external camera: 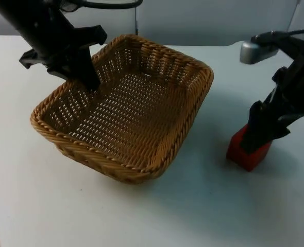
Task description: Pick up the basket with the left hand and place the cube into the basket with the right hand.
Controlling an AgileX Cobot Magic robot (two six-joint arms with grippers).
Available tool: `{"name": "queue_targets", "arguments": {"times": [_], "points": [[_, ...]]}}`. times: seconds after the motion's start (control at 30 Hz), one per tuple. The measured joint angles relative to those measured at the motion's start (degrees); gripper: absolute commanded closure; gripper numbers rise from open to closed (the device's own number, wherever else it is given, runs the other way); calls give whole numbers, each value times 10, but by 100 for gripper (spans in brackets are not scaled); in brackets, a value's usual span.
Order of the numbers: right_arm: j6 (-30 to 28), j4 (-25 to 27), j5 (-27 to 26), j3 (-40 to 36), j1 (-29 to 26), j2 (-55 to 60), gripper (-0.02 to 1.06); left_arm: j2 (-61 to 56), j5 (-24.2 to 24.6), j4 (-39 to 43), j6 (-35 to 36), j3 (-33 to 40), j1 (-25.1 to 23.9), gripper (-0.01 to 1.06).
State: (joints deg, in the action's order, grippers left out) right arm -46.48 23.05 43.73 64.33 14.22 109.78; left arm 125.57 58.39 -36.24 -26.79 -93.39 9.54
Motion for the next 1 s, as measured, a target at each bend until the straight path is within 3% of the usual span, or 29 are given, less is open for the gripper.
{"name": "queue_targets", "arguments": {"times": [0.2,0.5,1.0], "points": [[17,-16,-46,1,13,19,17,2,-1,0,0,0,0,105],[42,-62,-59,1,13,31,17,2,-1,-6,0,0,0,105],[55,-68,-97,1,13,52,19,2,-1,-14,-1,0,0,105]]}}
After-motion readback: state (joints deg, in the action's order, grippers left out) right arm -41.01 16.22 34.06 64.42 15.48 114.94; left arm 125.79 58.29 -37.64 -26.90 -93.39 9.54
